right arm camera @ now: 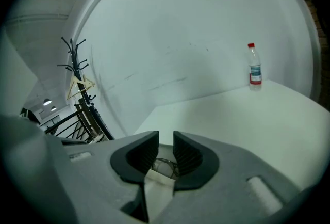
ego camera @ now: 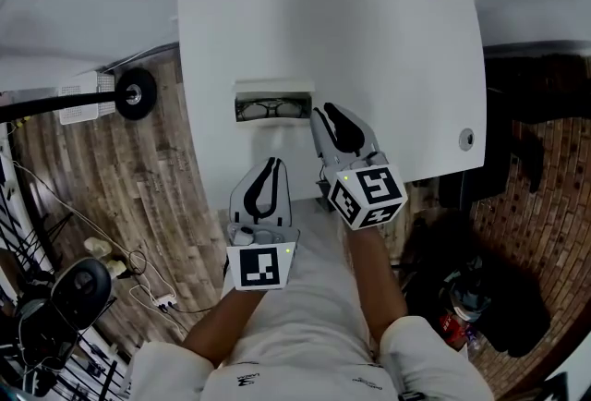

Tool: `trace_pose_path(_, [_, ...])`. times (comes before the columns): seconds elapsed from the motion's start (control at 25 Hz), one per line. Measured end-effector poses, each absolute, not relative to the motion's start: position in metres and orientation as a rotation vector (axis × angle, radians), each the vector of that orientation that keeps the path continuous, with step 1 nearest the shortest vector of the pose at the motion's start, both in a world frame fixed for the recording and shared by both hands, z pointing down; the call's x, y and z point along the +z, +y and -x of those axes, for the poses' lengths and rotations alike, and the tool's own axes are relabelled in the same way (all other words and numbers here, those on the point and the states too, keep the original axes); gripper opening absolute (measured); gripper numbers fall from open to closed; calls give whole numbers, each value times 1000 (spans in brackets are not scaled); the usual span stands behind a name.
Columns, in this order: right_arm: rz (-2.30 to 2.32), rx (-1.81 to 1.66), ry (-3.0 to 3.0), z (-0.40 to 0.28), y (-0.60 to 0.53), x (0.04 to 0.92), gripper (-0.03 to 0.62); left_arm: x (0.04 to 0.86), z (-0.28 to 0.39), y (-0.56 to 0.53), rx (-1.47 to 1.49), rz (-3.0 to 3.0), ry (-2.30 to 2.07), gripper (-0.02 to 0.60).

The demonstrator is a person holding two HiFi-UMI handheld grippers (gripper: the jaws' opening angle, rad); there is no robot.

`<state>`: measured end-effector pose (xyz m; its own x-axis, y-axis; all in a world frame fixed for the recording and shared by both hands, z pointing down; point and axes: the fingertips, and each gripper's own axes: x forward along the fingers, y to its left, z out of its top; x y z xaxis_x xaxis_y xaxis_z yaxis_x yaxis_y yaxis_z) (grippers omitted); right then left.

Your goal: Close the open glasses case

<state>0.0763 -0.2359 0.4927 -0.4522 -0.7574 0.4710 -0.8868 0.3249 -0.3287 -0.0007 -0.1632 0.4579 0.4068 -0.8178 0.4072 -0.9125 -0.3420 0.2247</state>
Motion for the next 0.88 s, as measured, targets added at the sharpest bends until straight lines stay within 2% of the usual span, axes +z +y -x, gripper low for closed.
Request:
trace_pose_path(0.6, [-1465,837,-2324,-76,-258,531,75,486,7,-174,336,-2208,-1480,17])
trace_pose_path(0.88, [-1463,957,-2337,-80,-263,544,75,492,5,-175,344,-2209,-1471,17])
